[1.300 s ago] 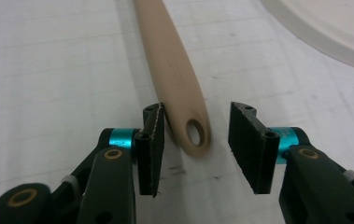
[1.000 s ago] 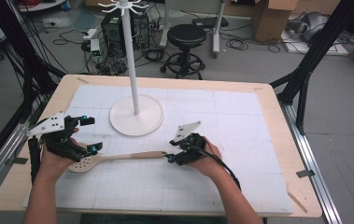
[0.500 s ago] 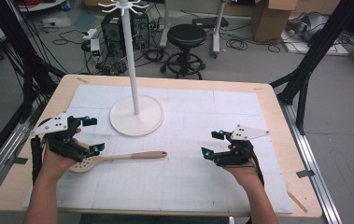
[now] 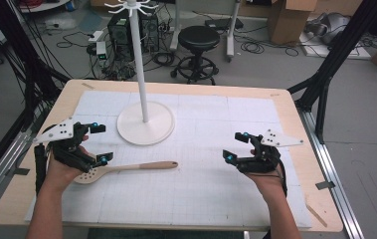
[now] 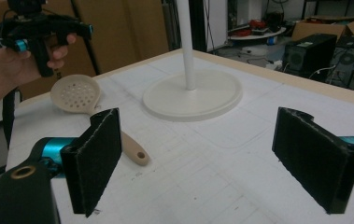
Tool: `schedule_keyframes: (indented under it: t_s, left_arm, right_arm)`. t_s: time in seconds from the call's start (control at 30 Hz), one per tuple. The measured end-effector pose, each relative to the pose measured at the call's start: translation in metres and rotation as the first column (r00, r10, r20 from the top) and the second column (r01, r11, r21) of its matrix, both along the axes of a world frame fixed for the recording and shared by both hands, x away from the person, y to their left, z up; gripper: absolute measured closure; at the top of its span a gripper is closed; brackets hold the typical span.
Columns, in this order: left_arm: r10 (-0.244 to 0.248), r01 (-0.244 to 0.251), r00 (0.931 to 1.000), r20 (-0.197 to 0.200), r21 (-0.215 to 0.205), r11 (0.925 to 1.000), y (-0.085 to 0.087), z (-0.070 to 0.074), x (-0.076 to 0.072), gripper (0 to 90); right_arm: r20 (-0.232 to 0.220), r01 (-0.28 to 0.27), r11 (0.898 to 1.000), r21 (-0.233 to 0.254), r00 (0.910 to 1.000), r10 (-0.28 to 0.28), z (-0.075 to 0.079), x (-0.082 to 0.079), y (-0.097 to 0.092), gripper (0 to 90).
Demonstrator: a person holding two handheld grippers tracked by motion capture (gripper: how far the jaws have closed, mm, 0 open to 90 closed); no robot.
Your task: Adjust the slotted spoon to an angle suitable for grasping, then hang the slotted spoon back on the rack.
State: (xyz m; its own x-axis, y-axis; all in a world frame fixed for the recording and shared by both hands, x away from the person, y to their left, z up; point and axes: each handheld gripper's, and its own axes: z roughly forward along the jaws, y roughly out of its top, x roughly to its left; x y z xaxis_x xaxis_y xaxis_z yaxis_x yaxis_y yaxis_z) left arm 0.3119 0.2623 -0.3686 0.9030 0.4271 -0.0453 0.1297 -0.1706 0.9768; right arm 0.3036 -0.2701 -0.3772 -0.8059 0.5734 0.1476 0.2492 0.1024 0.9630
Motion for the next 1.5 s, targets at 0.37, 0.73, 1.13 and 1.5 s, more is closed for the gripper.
schedule_keyframes:
  t_s: [0.37,0.73,1.13,1.5]
  left_arm:
    - [-0.020,0.020,0.9998,-0.001,-0.001,0.9998,-0.002,0.002,-0.002,1.8]
    - [-0.036,0.037,0.9991,-0.021,0.035,0.9987,-0.007,-0.001,0.001,1.7]
    - [-0.074,0.085,0.9938,-0.083,0.143,0.9860,-0.038,-0.011,0.004,1.7]
    - [-0.065,0.118,0.9838,-0.167,0.335,0.9348,-0.074,-0.027,0.018,1.7]
  right_arm:
    - [-0.002,0.018,1.000,0.020,0.9998,-0.018,0.000,-0.001,-0.008,14.5]
    - [-0.013,0.026,1.000,0.010,0.9996,-0.026,-0.002,0.001,-0.009,14.5]
    - [0.019,0.043,0.997,-0.056,0.9989,-0.042,-0.002,-0.001,-0.006,14.6]
    - [0.015,0.050,0.998,-0.038,0.9987,-0.050,-0.001,0.001,-0.010,14.5]
